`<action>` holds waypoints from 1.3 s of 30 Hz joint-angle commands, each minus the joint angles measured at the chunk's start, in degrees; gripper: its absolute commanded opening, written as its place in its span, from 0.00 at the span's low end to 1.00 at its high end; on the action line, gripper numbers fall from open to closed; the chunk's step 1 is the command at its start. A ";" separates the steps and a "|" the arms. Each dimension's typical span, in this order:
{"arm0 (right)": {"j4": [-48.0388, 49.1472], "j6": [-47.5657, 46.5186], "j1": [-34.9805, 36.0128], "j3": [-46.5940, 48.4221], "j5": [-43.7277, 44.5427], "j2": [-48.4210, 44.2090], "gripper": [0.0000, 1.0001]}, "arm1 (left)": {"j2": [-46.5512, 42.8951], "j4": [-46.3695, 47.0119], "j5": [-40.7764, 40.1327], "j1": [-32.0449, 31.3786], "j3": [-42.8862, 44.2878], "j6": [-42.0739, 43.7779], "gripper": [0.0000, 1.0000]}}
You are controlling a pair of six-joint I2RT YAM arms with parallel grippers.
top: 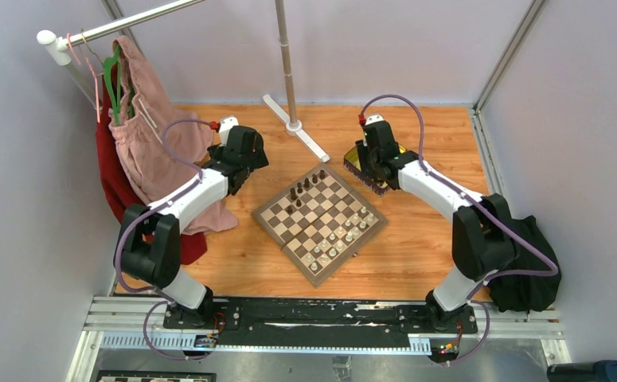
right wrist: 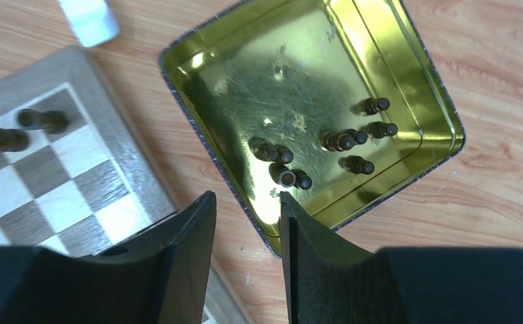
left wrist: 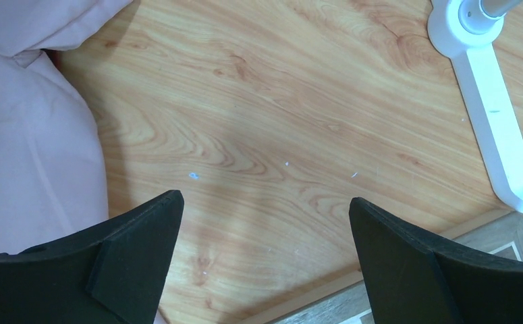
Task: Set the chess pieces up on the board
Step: Pick up the chess piece from the storage box.
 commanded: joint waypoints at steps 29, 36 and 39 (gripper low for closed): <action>-2.45 1.76 -7.82 9.00 -7.82 15.58 0.38 | 4.88 1.85 -1.32 -0.38 5.06 2.27 1.00; -2.47 1.62 -8.24 9.62 -8.39 17.01 0.38 | 5.15 2.10 -1.14 -0.38 5.24 2.40 1.00; -2.44 1.74 -8.35 9.73 -8.83 17.51 0.37 | 5.24 2.15 -1.14 -0.38 5.19 2.49 1.00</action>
